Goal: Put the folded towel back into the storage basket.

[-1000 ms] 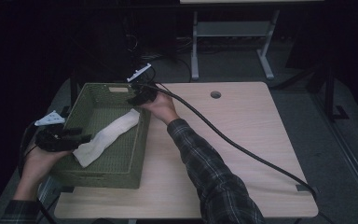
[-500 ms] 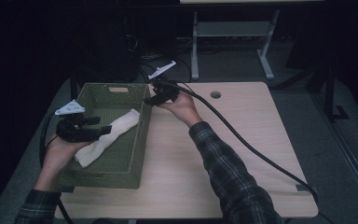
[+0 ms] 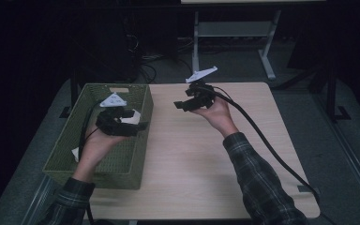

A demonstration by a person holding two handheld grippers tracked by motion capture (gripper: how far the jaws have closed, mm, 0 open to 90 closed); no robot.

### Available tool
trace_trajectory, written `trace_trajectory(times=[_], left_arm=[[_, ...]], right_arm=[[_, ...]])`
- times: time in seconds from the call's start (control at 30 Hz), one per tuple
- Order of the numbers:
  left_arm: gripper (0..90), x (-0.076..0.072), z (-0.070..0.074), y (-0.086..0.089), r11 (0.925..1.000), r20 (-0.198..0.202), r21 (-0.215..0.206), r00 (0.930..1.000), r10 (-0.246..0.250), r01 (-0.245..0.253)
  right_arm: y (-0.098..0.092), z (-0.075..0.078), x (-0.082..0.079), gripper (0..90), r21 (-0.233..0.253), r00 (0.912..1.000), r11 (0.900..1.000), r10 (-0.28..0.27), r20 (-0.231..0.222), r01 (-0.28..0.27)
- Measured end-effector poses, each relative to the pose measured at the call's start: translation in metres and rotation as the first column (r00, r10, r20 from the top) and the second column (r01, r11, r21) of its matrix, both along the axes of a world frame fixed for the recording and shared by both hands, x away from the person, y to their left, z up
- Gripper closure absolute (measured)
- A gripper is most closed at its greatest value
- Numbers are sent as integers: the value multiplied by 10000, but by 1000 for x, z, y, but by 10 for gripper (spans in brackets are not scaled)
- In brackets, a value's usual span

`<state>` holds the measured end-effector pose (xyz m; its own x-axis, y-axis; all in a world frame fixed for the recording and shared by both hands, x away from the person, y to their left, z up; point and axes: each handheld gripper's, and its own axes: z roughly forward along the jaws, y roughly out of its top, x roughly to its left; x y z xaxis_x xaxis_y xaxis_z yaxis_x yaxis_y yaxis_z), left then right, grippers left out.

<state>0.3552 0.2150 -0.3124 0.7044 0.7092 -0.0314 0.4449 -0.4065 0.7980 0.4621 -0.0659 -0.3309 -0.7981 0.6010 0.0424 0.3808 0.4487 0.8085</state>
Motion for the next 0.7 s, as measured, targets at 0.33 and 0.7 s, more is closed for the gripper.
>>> trace_trajectory(times=[0.33,0.7], left_arm=[[255,1,-13,-48,9983,-220,-113,9981,-570,568],[245,-10,-47,-95,9931,-41,27,9931,-1168,1168]], right_arm=[[-58,-9,-26,250,179,9984,9983,-564,102,562],[-110,-29,-59,218,343,9932,9928,-1154,166,1148]])
